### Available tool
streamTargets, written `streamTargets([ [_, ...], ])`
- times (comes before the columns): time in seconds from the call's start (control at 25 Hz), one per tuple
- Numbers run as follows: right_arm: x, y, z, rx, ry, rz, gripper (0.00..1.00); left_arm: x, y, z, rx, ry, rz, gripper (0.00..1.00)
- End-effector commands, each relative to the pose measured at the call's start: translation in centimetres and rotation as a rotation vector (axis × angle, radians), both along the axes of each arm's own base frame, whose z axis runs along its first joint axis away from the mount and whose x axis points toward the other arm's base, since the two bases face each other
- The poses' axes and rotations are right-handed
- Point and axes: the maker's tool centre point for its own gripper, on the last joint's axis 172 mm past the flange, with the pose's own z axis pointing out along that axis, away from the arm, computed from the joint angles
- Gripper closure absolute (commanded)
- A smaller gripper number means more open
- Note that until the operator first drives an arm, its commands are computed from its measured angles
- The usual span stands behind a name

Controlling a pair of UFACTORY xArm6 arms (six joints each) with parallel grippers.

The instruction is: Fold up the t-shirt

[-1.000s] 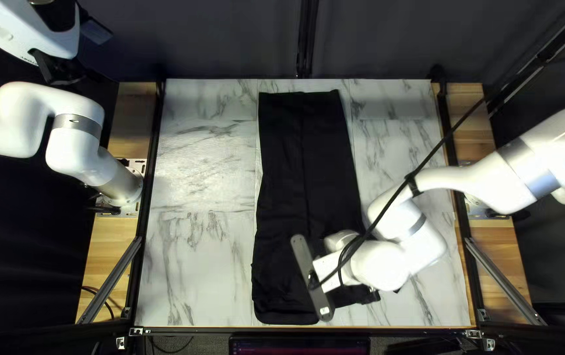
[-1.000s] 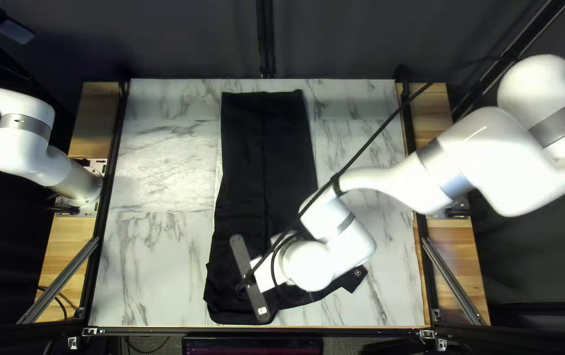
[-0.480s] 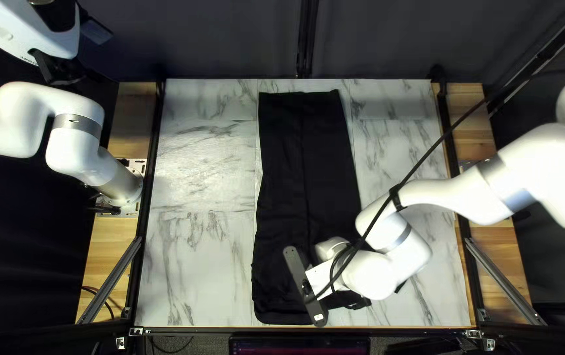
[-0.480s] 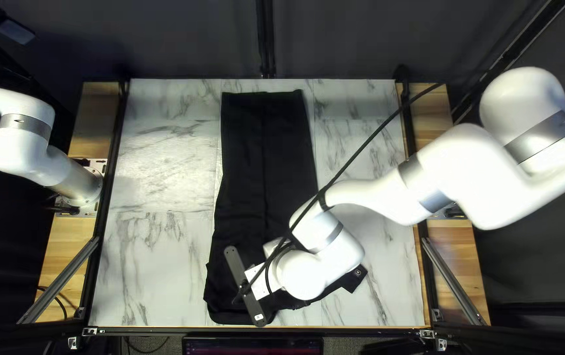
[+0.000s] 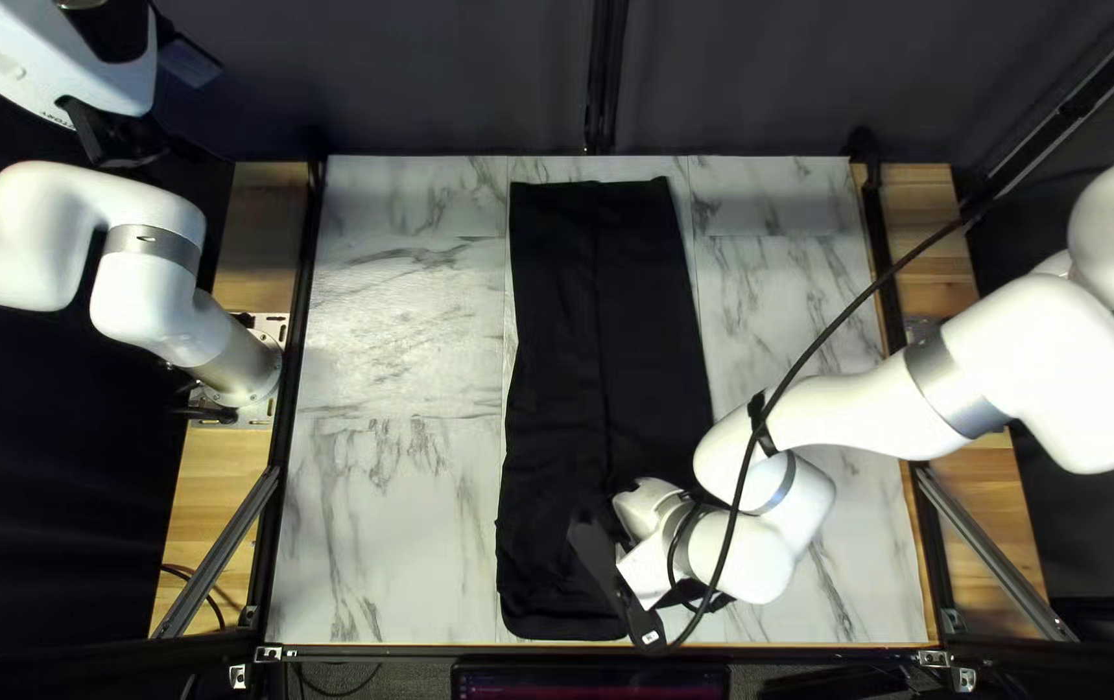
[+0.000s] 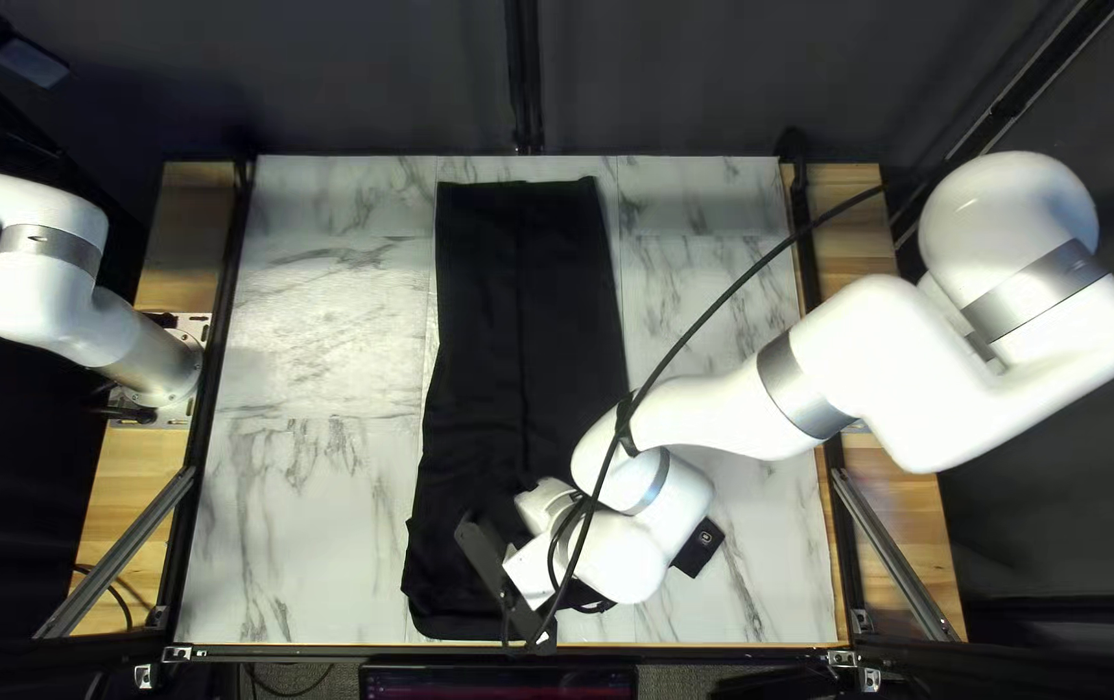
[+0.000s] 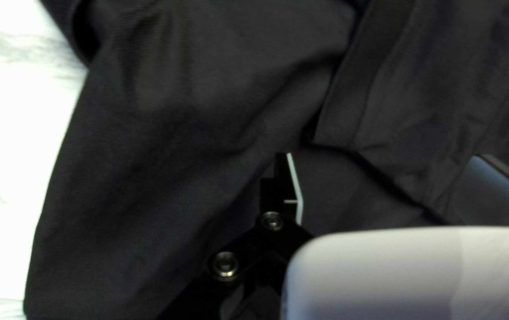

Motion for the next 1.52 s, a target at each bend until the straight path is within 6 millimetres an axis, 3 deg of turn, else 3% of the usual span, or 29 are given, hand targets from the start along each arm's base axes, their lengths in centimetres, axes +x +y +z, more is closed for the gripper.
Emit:
streamTargets([
  [0.04,0.4,-0.1,-0.3,-0.012,0.021,0.022,0.06,0.0,0.0,0.0,0.000,0.000,0.000,0.00],
  [0.12,0.3,-0.5,-0.7,-0.016,0.033,0.025,0.12,0.0,0.0,0.0,0.000,0.000,0.000,0.00],
  [0.16,0.3,-0.7,-0.8,-0.016,0.038,0.026,0.21,0.0,0.0,0.0,0.000,0.000,0.000,0.00],
  [0.24,0.3,-1.0,-1.0,-0.018,0.046,0.028,0.23,0.0,0.0,0.0,0.000,0.000,0.000,0.00],
  [0.32,0.6,-1.2,-1.0,-0.018,0.053,0.029,0.33,0.0,0.0,0.0,0.000,0.000,0.000,0.00],
  [0.36,0.6,-1.5,-1.0,-0.020,0.057,0.027,0.42,0.0,0.0,0.0,0.000,0.000,0.000,0.00],
  [0.4,0.7,-1.6,-1.0,-0.021,0.059,0.026,0.77,0.0,0.0,0.0,0.000,0.000,0.000,0.00],
  [0.44,0.7,-1.7,-0.9,-0.022,0.062,0.025,0.95,0.0,0.0,0.0,0.000,0.000,0.000,0.00],
  [0.48,1.0,-1.8,-0.7,-0.024,0.063,0.025,1.00,0.0,0.0,0.0,0.000,0.000,0.000,0.00],
  [0.8,1.4,-2.0,-0.6,-0.040,0.067,0.026,1.00,0.0,0.0,0.0,0.000,0.000,0.000,0.00],
  [1.0,0.6,-1.3,-0.2,-0.051,0.067,0.031,1.00,0.0,0.0,0.0,0.000,0.000,0.000,0.00],
  [1.04,0.0,-1.2,-0.3,-0.051,0.071,0.030,0.91,0.0,0.0,0.0,0.000,0.000,0.000,0.00],
  [1.08,-0.3,-1.2,-0.3,-0.050,0.073,0.030,0.24,0.0,0.0,0.0,0.000,0.000,0.000,0.00],
  [1.16,-0.9,-1.1,-0.6,-0.040,0.080,0.032,0.00,0.0,0.0,0.0,0.000,0.000,0.000,0.00],
  [1.52,-0.4,-1.3,-0.5,-0.020,0.087,0.041,0.00,0.0,0.0,0.0,0.000,0.000,0.000,0.00],
])
